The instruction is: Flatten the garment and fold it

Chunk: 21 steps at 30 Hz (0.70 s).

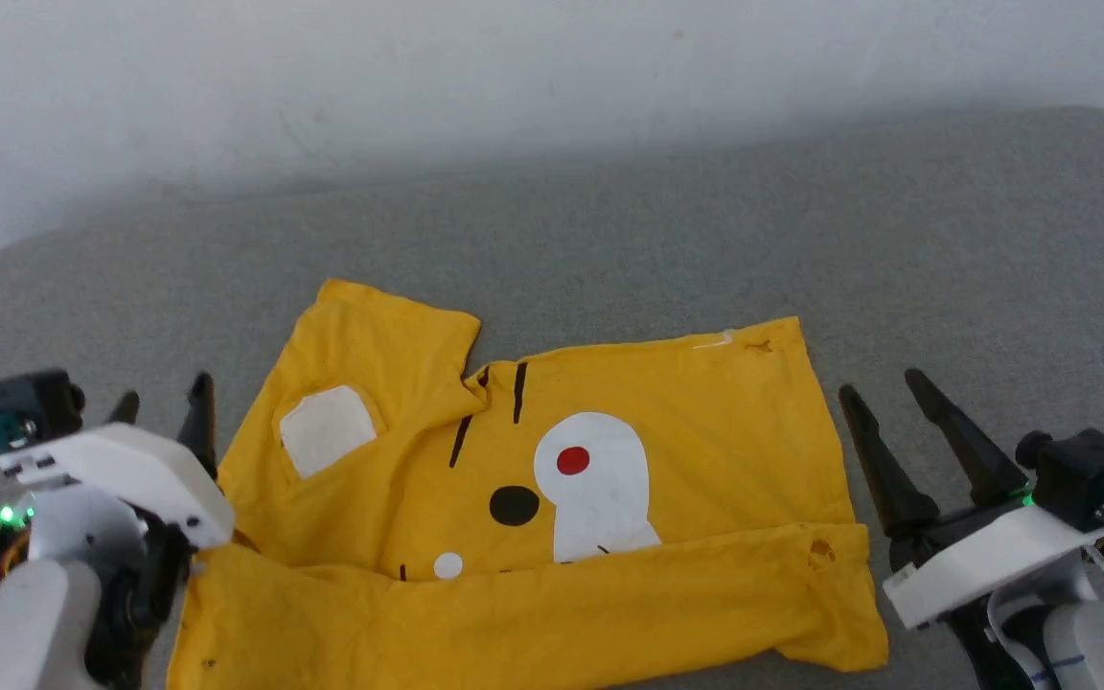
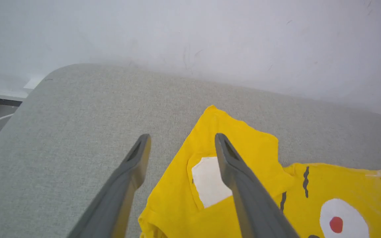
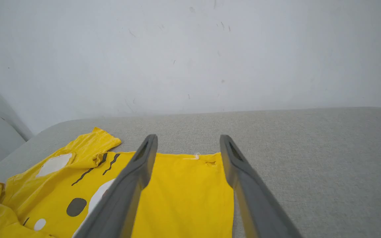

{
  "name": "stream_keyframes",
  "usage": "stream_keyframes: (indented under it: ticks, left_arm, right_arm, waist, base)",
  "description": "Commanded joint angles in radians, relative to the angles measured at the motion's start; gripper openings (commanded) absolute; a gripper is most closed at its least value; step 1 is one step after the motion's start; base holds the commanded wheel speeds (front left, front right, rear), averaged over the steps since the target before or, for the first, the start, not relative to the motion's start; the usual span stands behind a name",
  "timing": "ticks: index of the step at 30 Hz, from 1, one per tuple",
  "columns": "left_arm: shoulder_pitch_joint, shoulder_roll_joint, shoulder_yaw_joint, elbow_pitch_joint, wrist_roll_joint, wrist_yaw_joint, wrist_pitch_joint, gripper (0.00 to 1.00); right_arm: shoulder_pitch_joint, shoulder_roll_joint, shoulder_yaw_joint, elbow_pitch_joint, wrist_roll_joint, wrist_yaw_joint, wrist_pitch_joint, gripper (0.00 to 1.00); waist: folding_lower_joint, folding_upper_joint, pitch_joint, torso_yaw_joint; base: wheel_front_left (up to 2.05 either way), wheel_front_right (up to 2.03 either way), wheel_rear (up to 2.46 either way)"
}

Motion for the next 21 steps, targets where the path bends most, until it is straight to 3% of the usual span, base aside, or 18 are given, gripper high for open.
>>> stream_keyframes:
  ticks: [1, 10, 16, 21]
  left_arm:
    - [-0.073, 0.009, 0.007, 0.029, 0.017, -0.006, -0.019, 1.0]
    - [-0.427, 0.069, -0.023, 0.207, 0.063, -0.081, 0.013, 1.0]
    - [-0.621, 0.062, -0.089, 0.34, 0.052, -0.154, 0.133, 1.0]
    - [-0.694, 0.056, -0.129, 0.458, 0.016, -0.187, 0.285, 1.0]
  right_arm:
    - [-0.035, 0.015, -0.003, -0.029, -0.009, -0.001, -0.006, 1.0]
    - [-0.107, 0.041, -0.006, -0.12, -0.033, -0.001, 0.016, 1.0]
    - [-0.138, 0.049, 0.014, -0.115, -0.024, -0.001, 0.021, 1.0]
    - [-0.159, 0.056, 0.042, -0.102, -0.004, -0.001, 0.024, 1.0]
  waist:
    - [-0.0001, -0.0001, 0.084, -0.048]
    - [-0.0001, -0.0001, 0.26, -0.124]
    - [-0.0001, -0.0001, 0.326, -0.155]
    - [-0.0001, -0.0001, 0.352, -0.179]
  base:
    - [0.0, 0.0, 0.0]
    - [0.0, 0.0, 0.0]
    - [0.0, 0.0, 0.0]
    - [0.0, 0.0, 0.0]
